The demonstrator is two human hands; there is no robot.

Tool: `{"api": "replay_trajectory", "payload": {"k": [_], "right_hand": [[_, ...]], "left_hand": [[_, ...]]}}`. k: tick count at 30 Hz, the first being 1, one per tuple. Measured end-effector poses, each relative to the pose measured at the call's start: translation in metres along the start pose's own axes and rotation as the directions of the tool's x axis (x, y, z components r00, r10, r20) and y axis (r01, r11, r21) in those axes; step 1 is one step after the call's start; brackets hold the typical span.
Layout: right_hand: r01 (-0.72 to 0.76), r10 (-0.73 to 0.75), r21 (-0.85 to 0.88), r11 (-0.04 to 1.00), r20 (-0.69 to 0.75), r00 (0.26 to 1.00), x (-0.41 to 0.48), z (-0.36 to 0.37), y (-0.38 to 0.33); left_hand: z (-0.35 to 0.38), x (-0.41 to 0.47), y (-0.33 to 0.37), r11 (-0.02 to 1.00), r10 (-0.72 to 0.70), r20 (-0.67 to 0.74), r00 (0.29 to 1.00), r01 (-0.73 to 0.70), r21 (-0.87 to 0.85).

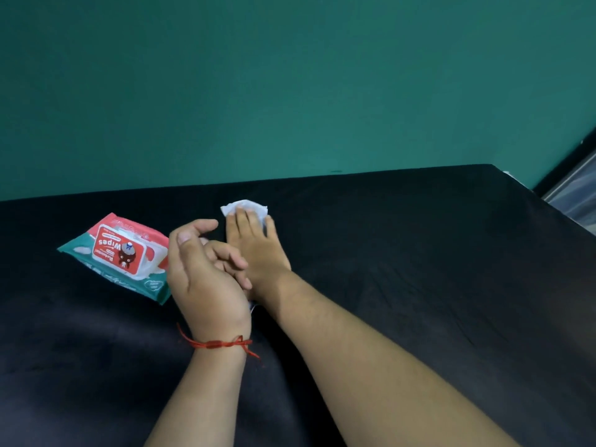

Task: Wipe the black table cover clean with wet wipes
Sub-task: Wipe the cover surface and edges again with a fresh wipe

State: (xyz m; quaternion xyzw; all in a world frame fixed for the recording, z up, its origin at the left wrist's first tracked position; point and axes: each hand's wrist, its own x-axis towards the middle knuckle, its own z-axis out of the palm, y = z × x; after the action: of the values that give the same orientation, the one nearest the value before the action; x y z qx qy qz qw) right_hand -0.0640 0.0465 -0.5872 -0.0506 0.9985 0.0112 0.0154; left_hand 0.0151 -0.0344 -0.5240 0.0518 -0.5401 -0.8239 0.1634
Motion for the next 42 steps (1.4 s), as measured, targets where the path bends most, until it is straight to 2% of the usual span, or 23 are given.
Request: {"api": "replay_trajectory", "payload": {"k": [4, 8, 10, 13, 16, 18, 21, 23, 25, 27, 33, 38, 42], "right_hand": [[0.066, -0.067, 0.036, 0.997, 0.02, 0.998, -0.031, 0.007, -0.005], [-0.017, 0.015, 0.061, 0.998, 0.023, 1.0, -0.072, 0.004, 0.014], [-0.08, 0.082, 0.137, 0.987, -0.007, 0.997, -0.097, -0.001, 0.036], [-0.168, 0.178, 0.168, 0.971, -0.049, 0.983, -0.135, -0.005, 0.082], [-0.28, 0.287, 0.153, 0.948, -0.021, 0.958, -0.171, -0.006, 0.134], [-0.338, 0.341, 0.145, 0.93, -0.001, 0.94, -0.191, -0.005, 0.165], [-0.425, 0.423, 0.125, 0.897, 0.044, 0.905, -0.222, -0.007, 0.205], [-0.463, 0.457, 0.081, 0.883, 0.09, 0.885, -0.245, -0.011, 0.223], [-0.467, 0.458, 0.039, 0.884, 0.134, 0.879, -0.264, -0.016, 0.232], [-0.48, 0.471, 0.037, 0.877, 0.136, 0.872, -0.27, -0.015, 0.236], [-0.591, 0.591, 0.144, 0.794, 0.045, 0.805, -0.244, -0.003, 0.224], [-0.513, 0.517, 0.161, 0.843, 0.018, 0.856, -0.201, -0.008, 0.172], [-0.391, 0.398, 0.202, 0.898, 0.01, 0.918, -0.16, -0.011, 0.111]], "left_hand": [[-0.002, -0.004, 0.001, 0.999, 0.026, -0.019, 0.999, -0.025, 0.041], [-0.003, -0.011, 0.001, 0.995, -0.011, 0.023, 1.0, 0.009, 0.099], [-0.004, -0.016, 0.004, 0.982, -0.018, 0.064, 0.998, 0.006, 0.191], [-0.014, -0.025, 0.012, 0.907, 0.006, 0.19, 0.982, -0.085, 0.412], [-0.044, -0.031, 0.011, 0.76, -0.063, 0.387, 0.92, -0.207, 0.616], [-0.071, -0.034, 0.009, 0.592, -0.1, 0.508, 0.855, -0.36, 0.721], [-0.114, -0.034, 0.012, 0.361, -0.068, 0.638, 0.767, -0.577, 0.733], [-0.14, -0.027, 0.019, 0.213, -0.084, 0.678, 0.731, -0.651, 0.728], [-0.16, -0.022, 0.025, 0.107, -0.091, 0.677, 0.73, -0.669, 0.735], [-0.168, -0.024, 0.027, 0.086, -0.063, 0.663, 0.746, -0.658, 0.749], [-0.163, -0.031, 0.025, 0.115, -0.033, 0.593, 0.804, -0.587, 0.802], [-0.165, -0.03, 0.023, 0.128, -0.007, 0.577, 0.817, -0.572, 0.81], [-0.164, -0.029, 0.022, 0.12, -0.012, 0.582, 0.813, -0.577, 0.808]]}}
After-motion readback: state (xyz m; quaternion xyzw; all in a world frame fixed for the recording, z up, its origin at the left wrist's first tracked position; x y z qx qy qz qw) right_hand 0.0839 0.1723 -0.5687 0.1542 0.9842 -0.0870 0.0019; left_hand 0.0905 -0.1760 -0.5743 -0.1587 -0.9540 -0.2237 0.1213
